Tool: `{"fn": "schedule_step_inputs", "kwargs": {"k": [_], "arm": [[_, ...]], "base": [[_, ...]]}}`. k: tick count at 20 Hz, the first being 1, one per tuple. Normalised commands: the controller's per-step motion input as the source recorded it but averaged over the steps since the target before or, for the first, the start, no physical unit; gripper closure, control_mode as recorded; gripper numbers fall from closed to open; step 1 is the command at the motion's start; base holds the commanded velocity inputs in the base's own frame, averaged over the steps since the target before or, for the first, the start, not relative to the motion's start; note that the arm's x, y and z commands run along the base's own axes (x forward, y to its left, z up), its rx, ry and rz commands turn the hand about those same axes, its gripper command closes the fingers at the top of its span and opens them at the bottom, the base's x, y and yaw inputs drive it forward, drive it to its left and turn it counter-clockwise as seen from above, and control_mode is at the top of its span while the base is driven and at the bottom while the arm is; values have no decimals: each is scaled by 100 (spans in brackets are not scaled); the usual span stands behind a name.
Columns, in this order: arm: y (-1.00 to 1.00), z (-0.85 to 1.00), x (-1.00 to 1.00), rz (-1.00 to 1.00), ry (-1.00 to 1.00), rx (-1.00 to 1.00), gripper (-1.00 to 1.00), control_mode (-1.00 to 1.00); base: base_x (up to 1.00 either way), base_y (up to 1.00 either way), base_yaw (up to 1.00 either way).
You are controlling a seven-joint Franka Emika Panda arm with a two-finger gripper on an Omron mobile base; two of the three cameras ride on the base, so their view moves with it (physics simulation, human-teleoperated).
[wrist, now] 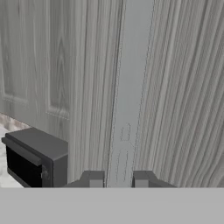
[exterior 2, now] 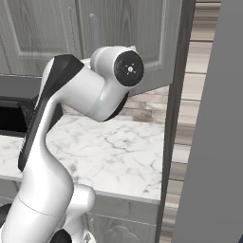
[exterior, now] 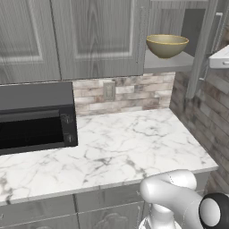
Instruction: Move the bowls from the cabinet to the plates on the dining table.
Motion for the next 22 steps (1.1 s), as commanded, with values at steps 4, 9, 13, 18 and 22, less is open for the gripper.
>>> {"fn": "schedule_step_inputs", "kwargs": {"k": [4,9,13,18,22], "arm": [[0,-5,0,1,1,0,-100,-100],[0,-3,-3,0,0,0,-100,-100],[0,0,-36,0,-2,-1,-100,-100],[9,3,-51,-5,-3,-1,-100,-100],[42,2,-25,-16,-2,-4,-100,-100]], "base": [[0,0,0],[0,0,0],[0,0,0],[0,0,0],[0,0,0]]}}
